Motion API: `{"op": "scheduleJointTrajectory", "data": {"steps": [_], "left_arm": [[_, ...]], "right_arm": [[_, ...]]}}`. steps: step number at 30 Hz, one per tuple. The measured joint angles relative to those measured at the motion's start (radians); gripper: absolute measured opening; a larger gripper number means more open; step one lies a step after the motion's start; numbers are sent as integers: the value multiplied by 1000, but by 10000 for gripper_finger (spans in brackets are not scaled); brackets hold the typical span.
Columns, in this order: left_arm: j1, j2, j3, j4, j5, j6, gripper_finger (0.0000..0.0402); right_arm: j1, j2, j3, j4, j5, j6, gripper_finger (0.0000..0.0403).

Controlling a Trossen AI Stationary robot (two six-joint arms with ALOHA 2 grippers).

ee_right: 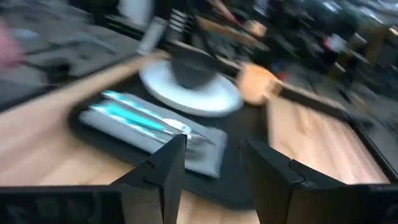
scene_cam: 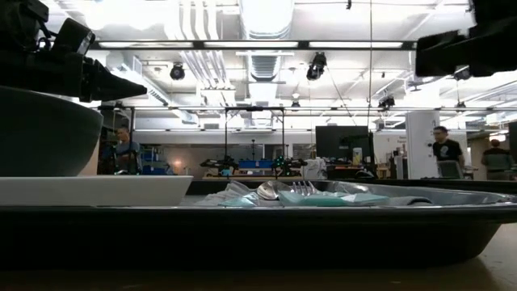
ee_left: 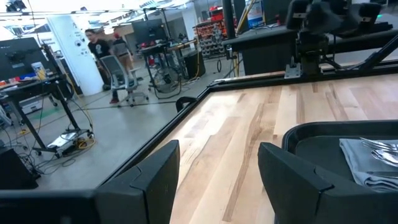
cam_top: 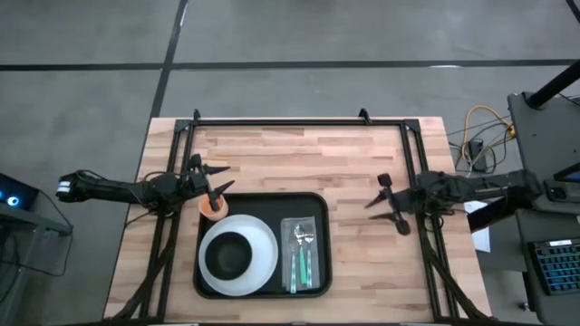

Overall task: Set up tray
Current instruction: Return to Home Position

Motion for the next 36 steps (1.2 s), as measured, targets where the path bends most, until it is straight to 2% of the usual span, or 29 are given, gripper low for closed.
{"op": "scheduleJointTrajectory", "data": {"steps": [4,6,12,21,27,32,36], "left_arm": [[0,0,0,0,0,0,198],[0,0,0,0,0,0,198],[0,0,0,0,0,0,198],[0,0,0,0,0,0,198],[0,0,0,0,0,0,198],[0,0,0,0,0,0,198],[0,0,0,0,0,0,198]], "right_arm": [[1,-77,-32,-3,-189,-74,138],[1,-114,-44,-3,-193,-76,139],[1,-196,-67,-13,1,-33,141],[-2,-300,-145,20,41,-55,134],[-5,-282,-146,13,103,-59,139],[-6,-238,-146,2,248,-117,141],[-6,-209,-146,4,265,-118,137]]}}
